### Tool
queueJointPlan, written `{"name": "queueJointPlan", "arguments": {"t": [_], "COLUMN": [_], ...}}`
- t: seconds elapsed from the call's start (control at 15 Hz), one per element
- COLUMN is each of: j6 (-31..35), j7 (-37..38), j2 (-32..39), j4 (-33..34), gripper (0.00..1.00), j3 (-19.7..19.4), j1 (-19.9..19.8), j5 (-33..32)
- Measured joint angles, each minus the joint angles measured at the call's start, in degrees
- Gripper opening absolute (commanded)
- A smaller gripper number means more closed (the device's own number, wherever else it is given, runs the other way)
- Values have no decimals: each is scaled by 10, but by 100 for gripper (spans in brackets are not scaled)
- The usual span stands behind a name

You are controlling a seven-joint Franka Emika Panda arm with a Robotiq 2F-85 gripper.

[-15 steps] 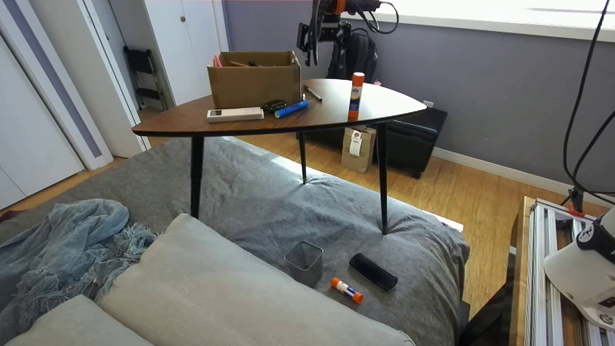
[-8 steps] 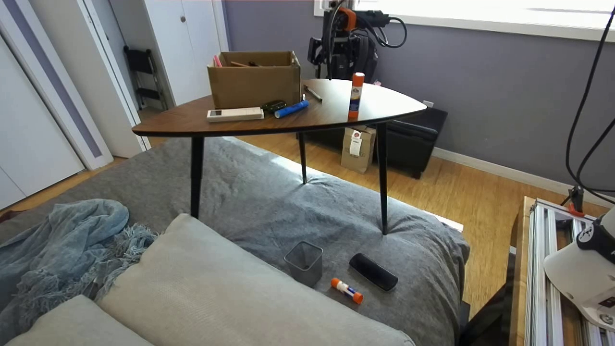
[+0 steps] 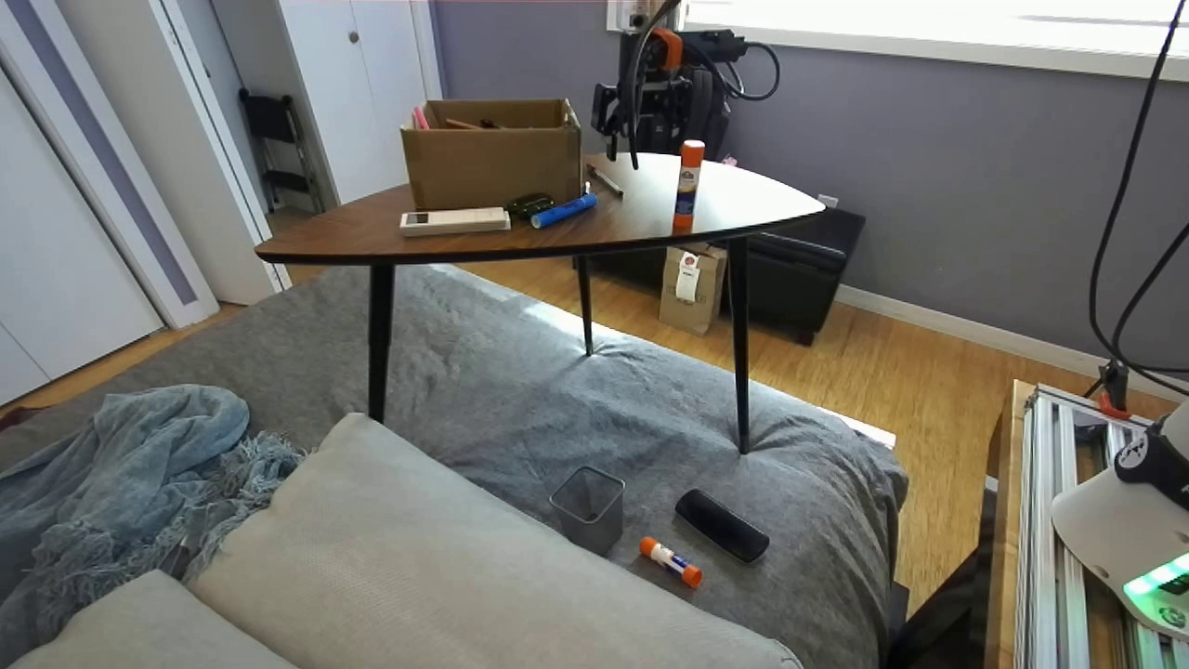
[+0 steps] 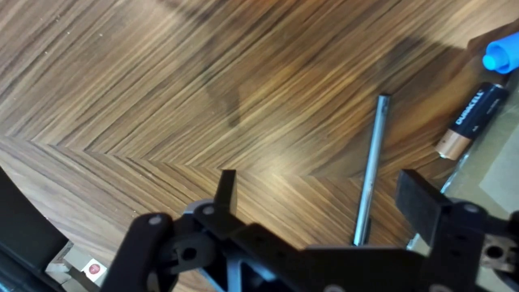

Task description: Pick up the blue pen from the table and put it in the cardboard box, pick up the black pen from the table and put it in the cardboard box

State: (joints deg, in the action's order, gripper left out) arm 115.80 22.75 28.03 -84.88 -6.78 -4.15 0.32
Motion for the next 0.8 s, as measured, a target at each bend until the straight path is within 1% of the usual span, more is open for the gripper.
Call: {"name": "queueJointPlan", "arguments": {"t": [0.07, 0.13, 0.2, 0.33, 0.4, 0.47, 0.67, 0.8], "j6": [3, 7, 11, 16, 20, 25, 33, 34], "j7": [0, 0, 0, 0, 0, 0, 0, 0], "j2": [6, 12, 19, 30, 35, 39, 46, 49], "j4": [2, 4, 7, 14, 17, 20, 29, 33], "gripper": [90, 85, 78, 73, 74, 78, 82, 81], "j3": [0, 0, 0, 0, 0, 0, 0, 0], "j1": [1, 2, 3, 3, 4, 4, 4, 4], "j5": [0, 0, 0, 0, 0, 0, 0, 0]}}
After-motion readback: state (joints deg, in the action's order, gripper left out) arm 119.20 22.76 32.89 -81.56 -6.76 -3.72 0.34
